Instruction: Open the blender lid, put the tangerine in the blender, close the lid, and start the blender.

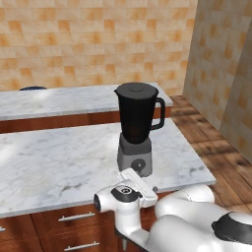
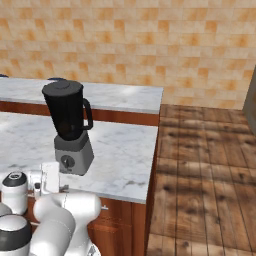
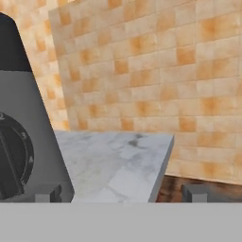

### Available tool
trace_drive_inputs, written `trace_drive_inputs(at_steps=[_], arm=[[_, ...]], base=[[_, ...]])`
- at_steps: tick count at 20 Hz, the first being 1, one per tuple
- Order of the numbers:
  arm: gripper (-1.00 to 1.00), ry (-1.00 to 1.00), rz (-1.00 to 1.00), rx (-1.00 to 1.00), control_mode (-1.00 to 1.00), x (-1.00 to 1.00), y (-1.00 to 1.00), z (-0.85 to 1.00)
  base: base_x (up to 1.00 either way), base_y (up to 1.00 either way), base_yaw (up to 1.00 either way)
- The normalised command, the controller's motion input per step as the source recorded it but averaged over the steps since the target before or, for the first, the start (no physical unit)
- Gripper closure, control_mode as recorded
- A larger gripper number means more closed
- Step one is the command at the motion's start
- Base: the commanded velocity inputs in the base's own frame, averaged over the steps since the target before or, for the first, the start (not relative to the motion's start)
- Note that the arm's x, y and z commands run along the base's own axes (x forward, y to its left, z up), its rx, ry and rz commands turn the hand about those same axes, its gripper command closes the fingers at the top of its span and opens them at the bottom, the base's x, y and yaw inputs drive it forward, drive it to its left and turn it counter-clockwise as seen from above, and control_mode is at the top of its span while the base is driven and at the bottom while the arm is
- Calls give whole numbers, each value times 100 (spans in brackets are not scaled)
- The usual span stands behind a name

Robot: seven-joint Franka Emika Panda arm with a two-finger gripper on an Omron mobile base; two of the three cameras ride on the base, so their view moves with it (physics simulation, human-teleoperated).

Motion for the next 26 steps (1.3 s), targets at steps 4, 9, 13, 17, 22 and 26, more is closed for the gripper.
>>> trace_drive_inputs(at_steps=[4, 9, 13, 17, 22, 26], arm=[[-100, -1, 7, 0, -100, 33, 0, -32], [-100, -3, 7, 0, -100, 35, 0, -11], [-100, -2, 6, 0, -100, 22, 3, -15], [-100, 0, 7, 0, -100, 19, 8, -24], [-100, 0, 6, 0, -100, 26, 17, -21], [-100, 0, 5, 0, -100, 30, 3, -25]], base=[[0, 0, 0], [0, 0, 0], [0, 0, 0], [0, 0, 0], [0, 0, 0], [0, 0, 0]])
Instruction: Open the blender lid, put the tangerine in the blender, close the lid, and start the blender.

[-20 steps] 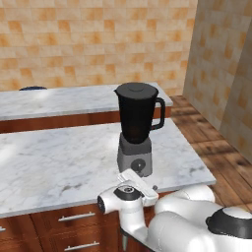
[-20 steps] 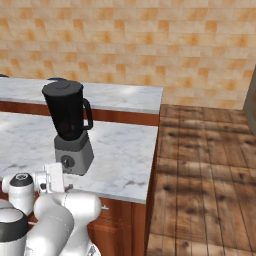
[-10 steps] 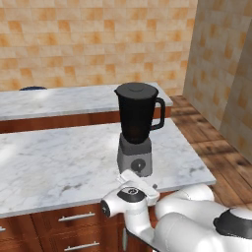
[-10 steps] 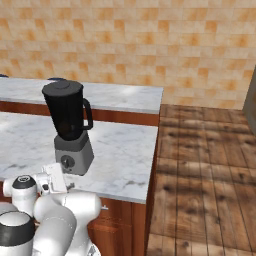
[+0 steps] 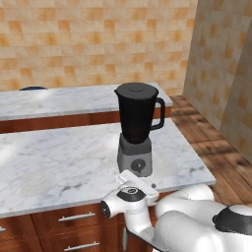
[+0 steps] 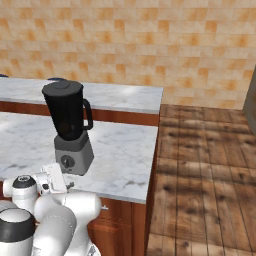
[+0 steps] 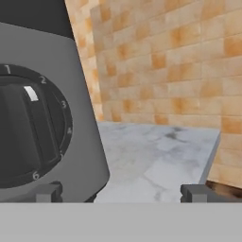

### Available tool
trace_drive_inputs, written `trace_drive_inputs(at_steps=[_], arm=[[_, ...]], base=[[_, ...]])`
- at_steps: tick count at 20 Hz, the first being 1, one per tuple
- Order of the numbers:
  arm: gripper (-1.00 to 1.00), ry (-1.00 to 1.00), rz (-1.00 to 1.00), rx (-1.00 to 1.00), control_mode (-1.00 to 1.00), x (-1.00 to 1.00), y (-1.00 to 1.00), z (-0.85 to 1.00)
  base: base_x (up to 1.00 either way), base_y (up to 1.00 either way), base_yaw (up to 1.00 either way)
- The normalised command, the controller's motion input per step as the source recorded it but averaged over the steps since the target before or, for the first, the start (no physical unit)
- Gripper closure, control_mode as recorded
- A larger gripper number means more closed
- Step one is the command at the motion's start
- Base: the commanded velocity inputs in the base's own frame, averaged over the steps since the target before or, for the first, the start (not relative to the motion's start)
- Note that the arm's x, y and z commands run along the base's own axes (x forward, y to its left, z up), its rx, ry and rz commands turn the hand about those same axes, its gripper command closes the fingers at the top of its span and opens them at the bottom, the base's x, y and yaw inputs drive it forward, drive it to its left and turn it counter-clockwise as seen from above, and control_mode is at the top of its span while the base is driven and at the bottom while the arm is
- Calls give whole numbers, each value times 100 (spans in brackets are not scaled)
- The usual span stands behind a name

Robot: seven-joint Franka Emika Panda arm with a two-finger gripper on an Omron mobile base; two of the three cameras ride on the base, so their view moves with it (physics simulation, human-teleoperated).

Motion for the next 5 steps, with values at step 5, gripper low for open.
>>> trace_drive_inputs(at_steps=[5], arm=[[-100, 0, 9, 0, -100, 41, 0, -34]], base=[[0, 0, 0]])
